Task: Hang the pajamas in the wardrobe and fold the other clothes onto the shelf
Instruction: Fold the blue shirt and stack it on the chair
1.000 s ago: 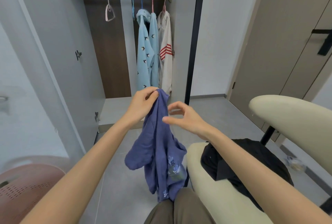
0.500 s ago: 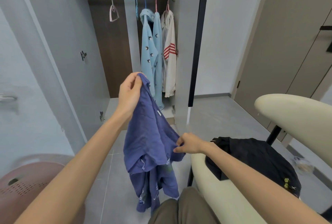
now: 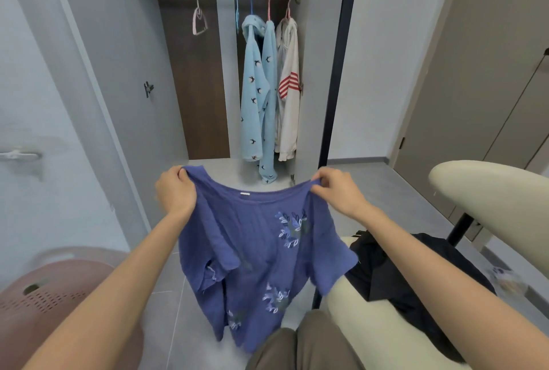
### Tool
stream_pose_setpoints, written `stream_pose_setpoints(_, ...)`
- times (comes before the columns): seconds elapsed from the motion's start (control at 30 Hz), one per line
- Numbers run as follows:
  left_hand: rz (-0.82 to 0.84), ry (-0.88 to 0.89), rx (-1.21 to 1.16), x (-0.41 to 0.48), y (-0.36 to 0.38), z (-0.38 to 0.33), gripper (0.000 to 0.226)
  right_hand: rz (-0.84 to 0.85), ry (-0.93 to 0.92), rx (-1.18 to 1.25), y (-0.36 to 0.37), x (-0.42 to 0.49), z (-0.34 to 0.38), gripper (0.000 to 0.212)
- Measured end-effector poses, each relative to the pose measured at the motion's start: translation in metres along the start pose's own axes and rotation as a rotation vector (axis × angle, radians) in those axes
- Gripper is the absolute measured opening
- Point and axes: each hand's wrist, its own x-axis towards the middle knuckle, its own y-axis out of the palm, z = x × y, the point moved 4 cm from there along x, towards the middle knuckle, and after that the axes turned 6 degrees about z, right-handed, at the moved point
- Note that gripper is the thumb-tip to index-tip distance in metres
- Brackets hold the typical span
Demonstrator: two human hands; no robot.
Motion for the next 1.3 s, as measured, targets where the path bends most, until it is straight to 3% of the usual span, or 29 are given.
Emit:
stream_pose_setpoints(0.1, -0.003, -0.035, 0.05, -0.002, -0.004, 0.014, 0.033, -0.069, -0.097, 0.165, -0.019, 0.0, 0.029, 0.006)
stream_pose_setpoints(0.23, 0.079, -0.057, -0.045, -0.002, 0.0, 0.012, 0.031, 0.051, -0.192, 0.147, -0.018, 0.002, 0.046, 0.006)
stream_pose_setpoints(0.43, 0.095, -0.14, -0.242, -0.003, 0.003, 0.0, 0.028, -0.086, 0.039, 0.017, -0.01, 0.002, 0.009, 0.009)
stream_pose_setpoints(0.63, -0.046, -0.028, -0.225, -0.006, -0.001, -0.022, 0.028, -0.039, 0.031, -0.545, -0.007, -0.01, 0.002, 0.026)
stream_pose_setpoints(0.73, -0.033, 0.023, -0.226, -0.007, 0.001, -0.024, 0.024, -0.048, 0.122, -0.592, -0.013, -0.006, -0.003, 0.025)
stream_pose_setpoints(0.83, -0.055, 0.047, -0.188, -0.01, 0.0, -0.026, 0.028, -0.024, 0.284, -0.331, -0.022, -0.006, -0.018, 0.026)
stream_pose_setpoints(1.0, -0.069, 0.064, -0.048, -0.014, 0.003, -0.033, 0.031, 0.055, 0.491, 0.744, -0.013, -0.006, -0.025, 0.015)
stream_pose_setpoints(1.07, -0.097, 0.103, -0.022, -0.013, 0.002, -0.041, 0.029, 0.06, 0.491, 0.894, -0.015, -0.004, -0.021, 0.018)
stream_pose_setpoints(1.3, -0.233, 0.2, -0.097, -0.008, -0.016, -0.08, 0.032, -0.052, 0.155, 0.09, -0.053, 0.0, -0.003, 0.006)
